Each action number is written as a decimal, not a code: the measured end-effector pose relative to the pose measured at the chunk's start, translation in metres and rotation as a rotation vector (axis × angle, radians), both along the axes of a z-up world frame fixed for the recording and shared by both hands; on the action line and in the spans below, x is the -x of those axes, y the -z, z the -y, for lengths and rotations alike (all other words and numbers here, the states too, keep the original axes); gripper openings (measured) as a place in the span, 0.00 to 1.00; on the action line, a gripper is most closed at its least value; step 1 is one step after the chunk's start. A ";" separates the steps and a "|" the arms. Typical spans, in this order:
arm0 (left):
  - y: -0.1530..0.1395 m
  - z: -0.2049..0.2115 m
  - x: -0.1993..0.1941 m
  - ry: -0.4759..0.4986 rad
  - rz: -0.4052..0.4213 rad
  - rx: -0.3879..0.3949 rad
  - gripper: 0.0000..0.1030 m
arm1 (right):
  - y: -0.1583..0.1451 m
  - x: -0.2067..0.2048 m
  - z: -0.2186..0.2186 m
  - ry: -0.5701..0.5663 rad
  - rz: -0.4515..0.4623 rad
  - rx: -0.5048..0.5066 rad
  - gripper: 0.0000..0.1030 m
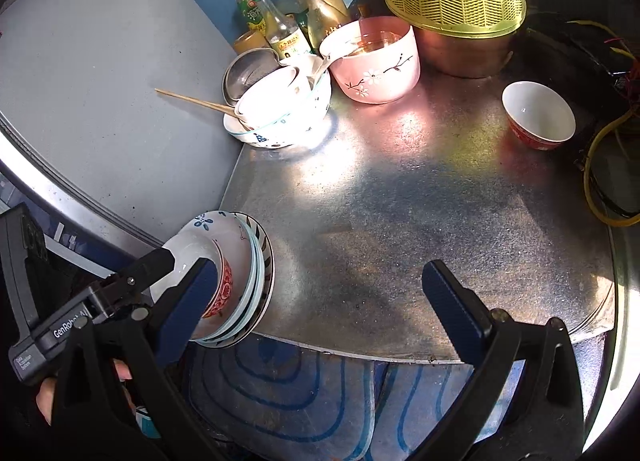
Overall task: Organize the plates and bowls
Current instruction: 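Withdraw the left tool toward the last red-rimmed bowl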
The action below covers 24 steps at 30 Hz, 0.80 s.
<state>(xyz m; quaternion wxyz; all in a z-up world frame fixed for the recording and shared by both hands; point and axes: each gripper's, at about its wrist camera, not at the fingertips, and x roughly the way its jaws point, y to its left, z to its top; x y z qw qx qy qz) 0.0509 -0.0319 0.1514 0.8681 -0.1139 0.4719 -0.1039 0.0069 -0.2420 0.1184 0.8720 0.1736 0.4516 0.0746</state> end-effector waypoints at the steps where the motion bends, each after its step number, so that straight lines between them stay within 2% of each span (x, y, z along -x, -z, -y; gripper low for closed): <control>1: -0.001 0.004 0.000 0.010 0.001 0.000 0.99 | -0.001 0.002 0.004 0.010 0.003 0.000 1.00; 24: 0.002 0.112 -0.011 0.220 -0.018 0.002 0.99 | -0.004 0.039 0.099 0.225 0.013 -0.008 1.00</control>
